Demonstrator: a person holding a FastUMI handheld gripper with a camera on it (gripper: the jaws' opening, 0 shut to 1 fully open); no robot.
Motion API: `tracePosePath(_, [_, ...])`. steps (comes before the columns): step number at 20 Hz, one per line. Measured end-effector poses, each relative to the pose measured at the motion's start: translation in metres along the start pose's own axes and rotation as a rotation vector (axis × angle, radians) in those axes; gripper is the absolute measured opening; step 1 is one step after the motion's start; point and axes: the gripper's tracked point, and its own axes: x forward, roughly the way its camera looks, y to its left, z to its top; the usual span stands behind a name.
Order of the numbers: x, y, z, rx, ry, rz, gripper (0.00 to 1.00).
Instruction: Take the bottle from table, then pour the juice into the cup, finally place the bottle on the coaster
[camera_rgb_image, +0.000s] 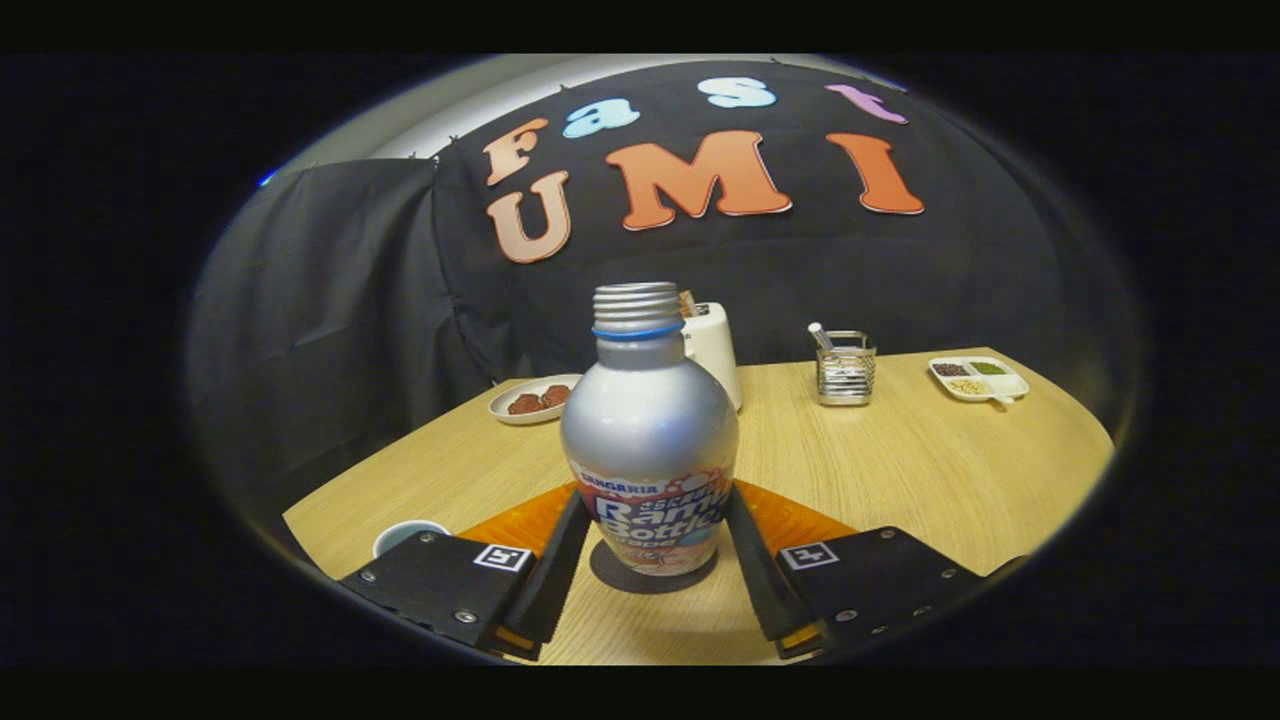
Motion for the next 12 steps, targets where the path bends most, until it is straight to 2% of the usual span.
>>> tracePosePath(12, [0.011, 0.009, -0.019, -0.059, 0.037, 0.008, 0.75])
